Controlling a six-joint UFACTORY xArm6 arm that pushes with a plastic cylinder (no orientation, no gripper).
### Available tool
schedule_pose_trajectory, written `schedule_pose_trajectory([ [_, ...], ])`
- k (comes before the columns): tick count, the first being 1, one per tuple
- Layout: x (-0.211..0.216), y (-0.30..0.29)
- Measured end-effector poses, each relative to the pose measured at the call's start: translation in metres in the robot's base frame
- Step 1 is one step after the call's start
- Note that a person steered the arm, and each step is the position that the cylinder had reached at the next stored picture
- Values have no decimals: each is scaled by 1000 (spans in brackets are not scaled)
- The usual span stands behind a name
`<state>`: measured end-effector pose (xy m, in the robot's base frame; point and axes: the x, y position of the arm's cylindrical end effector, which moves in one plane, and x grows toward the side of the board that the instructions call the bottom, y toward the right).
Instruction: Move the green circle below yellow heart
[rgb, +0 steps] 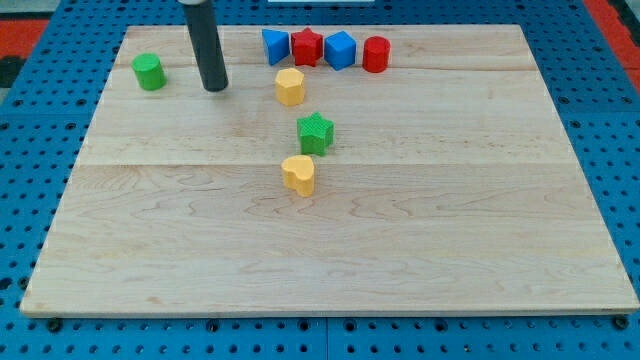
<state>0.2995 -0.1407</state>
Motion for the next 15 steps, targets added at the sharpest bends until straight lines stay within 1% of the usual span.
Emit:
schedule_pose_trajectory([
  [1, 0, 94],
  [2, 2, 122],
  [3, -2, 89],
  [4, -9, 36],
  [5, 40, -29],
  [6, 49, -139],
  [7, 38, -164],
  [8, -27, -109],
  [9, -36, -83],
  [10, 67, -50],
  [11, 135, -31],
  [12, 114, -68],
  [13, 28, -119],
  [14, -57, -94],
  [15, -28, -51],
])
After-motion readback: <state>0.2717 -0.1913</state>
